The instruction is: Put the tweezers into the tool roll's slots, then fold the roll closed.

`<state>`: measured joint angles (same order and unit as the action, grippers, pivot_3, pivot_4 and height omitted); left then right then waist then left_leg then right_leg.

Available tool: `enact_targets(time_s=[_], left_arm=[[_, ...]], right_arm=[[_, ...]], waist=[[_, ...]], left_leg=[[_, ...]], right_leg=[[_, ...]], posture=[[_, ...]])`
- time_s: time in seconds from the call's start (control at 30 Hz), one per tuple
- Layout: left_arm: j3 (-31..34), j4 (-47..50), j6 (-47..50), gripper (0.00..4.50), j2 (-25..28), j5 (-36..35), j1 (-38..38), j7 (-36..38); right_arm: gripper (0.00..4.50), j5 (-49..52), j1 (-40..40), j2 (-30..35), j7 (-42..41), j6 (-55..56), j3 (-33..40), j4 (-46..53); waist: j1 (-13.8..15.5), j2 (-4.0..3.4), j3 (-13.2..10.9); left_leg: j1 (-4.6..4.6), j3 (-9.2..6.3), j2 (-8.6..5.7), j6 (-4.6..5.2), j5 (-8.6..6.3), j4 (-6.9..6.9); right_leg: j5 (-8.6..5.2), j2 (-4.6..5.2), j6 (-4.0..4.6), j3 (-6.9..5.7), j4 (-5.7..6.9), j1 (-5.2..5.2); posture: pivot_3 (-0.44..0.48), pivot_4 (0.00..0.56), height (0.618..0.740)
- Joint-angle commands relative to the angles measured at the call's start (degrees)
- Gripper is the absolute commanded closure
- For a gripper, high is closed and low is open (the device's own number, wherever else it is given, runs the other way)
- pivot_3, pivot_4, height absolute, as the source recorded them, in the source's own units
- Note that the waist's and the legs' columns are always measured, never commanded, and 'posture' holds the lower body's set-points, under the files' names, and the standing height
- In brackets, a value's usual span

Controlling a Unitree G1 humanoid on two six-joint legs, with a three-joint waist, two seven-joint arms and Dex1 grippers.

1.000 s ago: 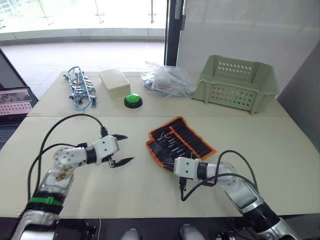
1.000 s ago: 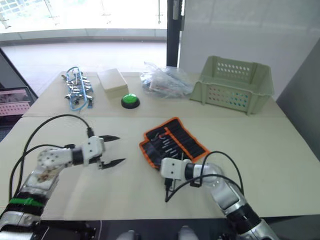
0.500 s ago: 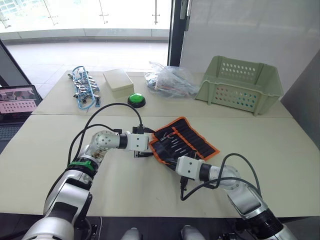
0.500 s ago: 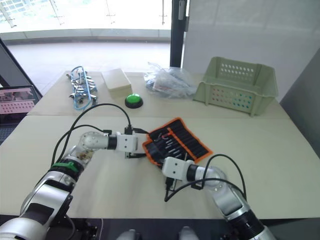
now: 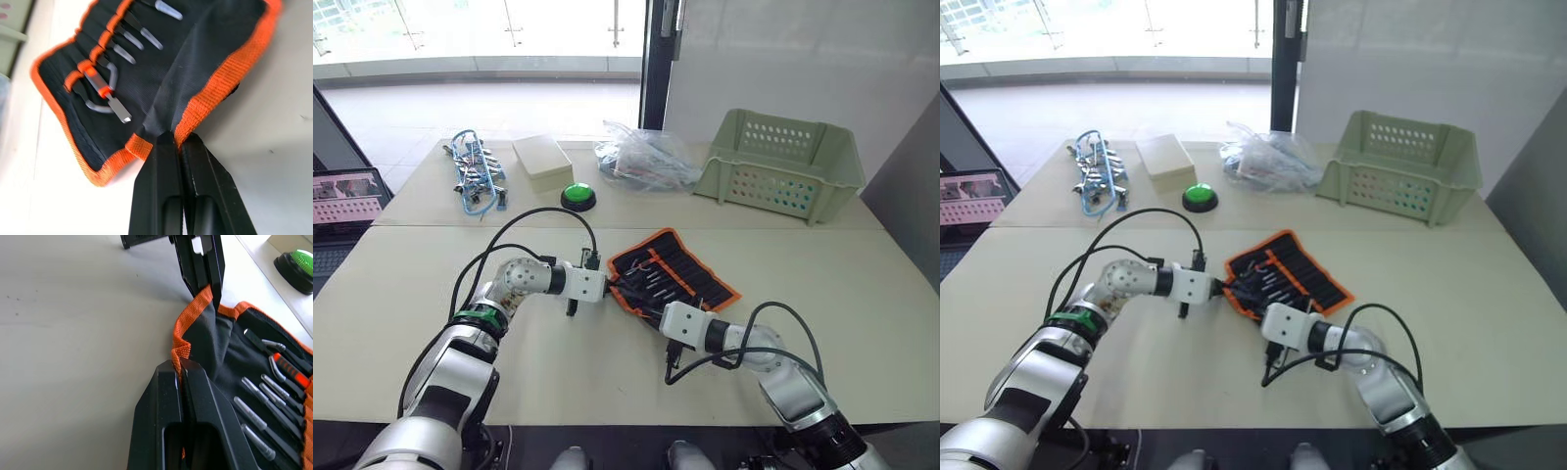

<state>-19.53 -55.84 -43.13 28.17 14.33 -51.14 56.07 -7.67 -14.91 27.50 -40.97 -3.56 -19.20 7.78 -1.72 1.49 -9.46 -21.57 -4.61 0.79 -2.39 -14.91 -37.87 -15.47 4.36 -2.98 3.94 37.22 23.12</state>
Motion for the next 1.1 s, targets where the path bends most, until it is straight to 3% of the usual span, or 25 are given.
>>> enact_targets(time_s=[0.03,0.23,0.47,0.63,0.83,1.1], left_arm=[[2.11,5.63,3.66,4.47,2.51,-3.47,3.02,2.91],[3.65,24.83,14.8,4.47,6.62,-7.1,13.41,5.03],[7.45,54.5,37.78,4.47,13.73,-12.45,31.45,6.12],[8.79,70.03,50.44,4.47,16.22,-16.3,40.46,5.03],[13.02,74.19,56.84,4.47,18.75,-16.77,44.39,1.53],[18.35,72.92,59.02,4.47,21.61,-17.84,47.22,-2.39]], right_arm=[[4.5,0.27,-0.56,0.3,0.72,2.56,1.64,-3.03],[4.5,-0.86,-4.23,0.21,1.12,6.44,1.37,-9.94],[4.5,-0.82,-11.17,0.72,-0.45,12.67,1.0,-20.44],[4.5,2.57,-12.94,0.93,-4.7,15.21,1.01,-22.02],[4.5,10.54,-8.99,4.12,-13.93,11.57,1.83,-14.74],[4.5,17.15,-7.98,6.08,-17.79,1.99,2.65,-6.64]], waist=[[-0.44,0.0,0.0],[-1.11,-0.01,0.0],[-2.0,-0.02,0.0],[-2.08,-0.02,-0.01],[-1.65,-0.03,-0.01],[-1.17,-0.05,-0.02]], left_leg=[[0.0,0.0,0.0,0.0,0.0,0.0],[0.08,-0.02,0.03,0.0,0.0,0.01],[0.2,0.01,0.09,0.0,0.0,0.02],[0.21,-0.01,0.1,0.01,-0.01,0.02],[0.21,0.0,0.09,0.02,-0.01,0.02],[0.21,0.01,0.1,0.03,-0.02,0.02]], right_leg=[[0.0,0.0,0.0,0.0,0.02,0.0],[0.0,-0.01,0.0,0.02,0.19,0.01],[-0.01,-0.04,0.01,0.08,0.42,0.04],[-0.02,-0.04,0.02,0.07,0.4,0.03],[-0.02,-0.01,0.02,0.07,0.39,-0.01],[-0.03,-0.01,0.03,0.07,0.39,0.01]], posture=[[0.0,0.15,0.74],[0.0,0.15,0.74],[0.0,0.15,0.74],[0.0,0.15,0.74],[0.0,0.15,0.74],[0.0,0.15,0.74]])
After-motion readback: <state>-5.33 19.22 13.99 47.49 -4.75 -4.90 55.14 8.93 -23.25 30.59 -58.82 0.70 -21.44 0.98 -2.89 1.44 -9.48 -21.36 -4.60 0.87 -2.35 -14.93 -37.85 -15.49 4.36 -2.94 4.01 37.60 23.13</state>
